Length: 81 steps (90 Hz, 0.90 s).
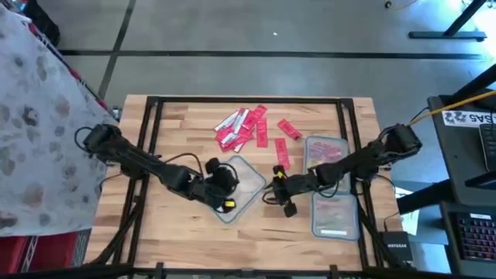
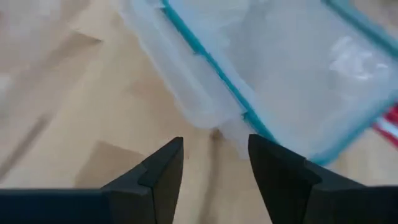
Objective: Sort candy
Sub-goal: Open the left transparent bin
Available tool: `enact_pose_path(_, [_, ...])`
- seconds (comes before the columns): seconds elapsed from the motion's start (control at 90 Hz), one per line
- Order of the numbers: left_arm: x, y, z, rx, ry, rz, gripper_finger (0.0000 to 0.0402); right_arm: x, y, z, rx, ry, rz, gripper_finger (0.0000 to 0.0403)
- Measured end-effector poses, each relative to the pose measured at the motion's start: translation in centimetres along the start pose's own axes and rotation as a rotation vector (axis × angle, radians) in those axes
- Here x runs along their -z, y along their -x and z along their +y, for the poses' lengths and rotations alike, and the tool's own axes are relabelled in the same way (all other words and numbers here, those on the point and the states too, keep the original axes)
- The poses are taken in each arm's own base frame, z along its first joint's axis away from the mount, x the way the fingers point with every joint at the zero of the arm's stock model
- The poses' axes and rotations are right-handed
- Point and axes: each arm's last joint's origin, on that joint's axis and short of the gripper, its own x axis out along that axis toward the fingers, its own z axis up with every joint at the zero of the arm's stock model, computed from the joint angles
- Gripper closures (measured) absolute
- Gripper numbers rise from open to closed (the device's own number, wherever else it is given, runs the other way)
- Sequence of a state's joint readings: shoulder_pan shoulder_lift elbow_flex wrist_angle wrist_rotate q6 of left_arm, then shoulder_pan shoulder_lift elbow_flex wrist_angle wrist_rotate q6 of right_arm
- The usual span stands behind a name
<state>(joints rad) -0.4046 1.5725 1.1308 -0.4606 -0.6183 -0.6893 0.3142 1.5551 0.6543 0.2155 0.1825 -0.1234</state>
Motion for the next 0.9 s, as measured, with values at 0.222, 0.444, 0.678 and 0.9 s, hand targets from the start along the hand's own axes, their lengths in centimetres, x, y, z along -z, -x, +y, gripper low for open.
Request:
enact_pose_path(0.222, [5.0, -0.7, 2.4, -0.243, 0.156, 0.383, 0.0401, -0.3, -0.3, -2.2, 0.071, -0.008, -0.005, 0.0233])
enact_pose_path(0.444, [6.0, -0.4, -0.2, -0.092, 0.254, 0.363, 0.0401, 0.1, -0.5, -5.7, 0.195, -0.083, -0.013, 0.0233])
enact_pose_path(0.678, [5.2, 1.3, -3.6, 0.131, 0.336, 0.293, 0.0401, -0.2, -0.1, -8.7, 0.501, -0.224, -0.076, 0.0233])
enact_pose_path(0.9, [3.8, 2.8, -4.8, 0.104, 0.344, 0.11, 0.0401, -0.8, 1.3, -7.7, 0.51, -0.184, -0.051, 0.0233])
